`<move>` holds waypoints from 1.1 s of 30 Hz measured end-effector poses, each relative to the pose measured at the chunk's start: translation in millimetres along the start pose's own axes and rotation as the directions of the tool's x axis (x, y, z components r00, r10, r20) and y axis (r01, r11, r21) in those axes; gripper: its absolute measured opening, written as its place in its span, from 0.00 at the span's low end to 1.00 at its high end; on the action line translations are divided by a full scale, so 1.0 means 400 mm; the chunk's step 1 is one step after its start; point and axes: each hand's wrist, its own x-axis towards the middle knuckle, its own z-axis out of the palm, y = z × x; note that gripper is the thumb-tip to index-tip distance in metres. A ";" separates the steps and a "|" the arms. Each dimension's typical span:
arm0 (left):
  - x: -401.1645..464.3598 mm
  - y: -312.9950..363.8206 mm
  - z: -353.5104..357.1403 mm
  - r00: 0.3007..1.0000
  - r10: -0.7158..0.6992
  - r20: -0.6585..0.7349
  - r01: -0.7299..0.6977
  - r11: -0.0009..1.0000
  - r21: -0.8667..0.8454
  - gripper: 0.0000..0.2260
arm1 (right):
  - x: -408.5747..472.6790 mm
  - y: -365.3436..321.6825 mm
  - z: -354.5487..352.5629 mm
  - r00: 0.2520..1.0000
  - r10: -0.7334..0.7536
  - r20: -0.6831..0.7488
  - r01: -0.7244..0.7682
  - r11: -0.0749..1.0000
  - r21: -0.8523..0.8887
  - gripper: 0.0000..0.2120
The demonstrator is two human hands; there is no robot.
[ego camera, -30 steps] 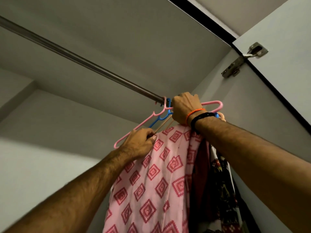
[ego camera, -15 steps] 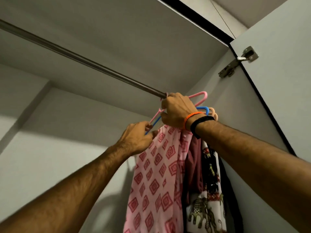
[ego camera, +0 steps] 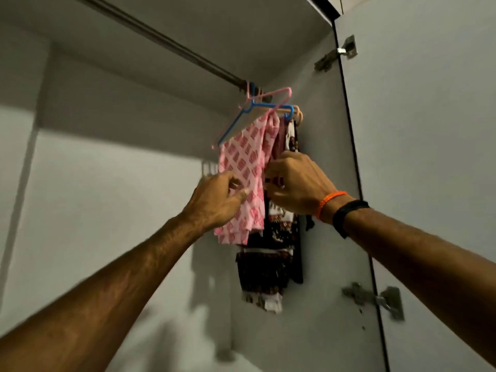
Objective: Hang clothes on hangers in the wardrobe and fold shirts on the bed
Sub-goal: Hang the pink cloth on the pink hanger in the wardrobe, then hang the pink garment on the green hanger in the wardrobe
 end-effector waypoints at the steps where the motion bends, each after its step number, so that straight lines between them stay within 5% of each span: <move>1: -0.046 0.013 0.009 1.000 -0.010 0.029 0.010 1.000 -0.024 0.15 | -0.056 -0.013 -0.015 0.998 0.037 0.045 -0.037 0.999 0.004 0.11; 8: -0.399 0.127 0.134 0.962 -0.038 0.272 0.080 0.986 -0.143 0.16 | -0.500 -0.075 -0.138 0.948 0.228 0.222 -0.236 0.972 0.009 0.11; 15: -0.820 0.358 0.325 0.819 -0.008 0.574 0.189 0.948 -0.256 0.15 | -1.037 -0.088 -0.297 0.771 0.469 0.431 -0.484 0.871 -0.081 0.12; 27: -1.544 1.014 0.554 0.375 0.180 0.909 0.296 0.906 -0.302 0.17 | -1.919 -0.087 -0.884 0.180 0.814 0.553 -0.823 0.432 -0.368 0.13; 33: -1.782 1.343 0.668 0.154 0.357 0.921 0.282 0.878 -0.388 0.13 | -2.213 -0.085 -1.158 -0.117 0.898 0.425 -0.839 0.139 -0.526 0.10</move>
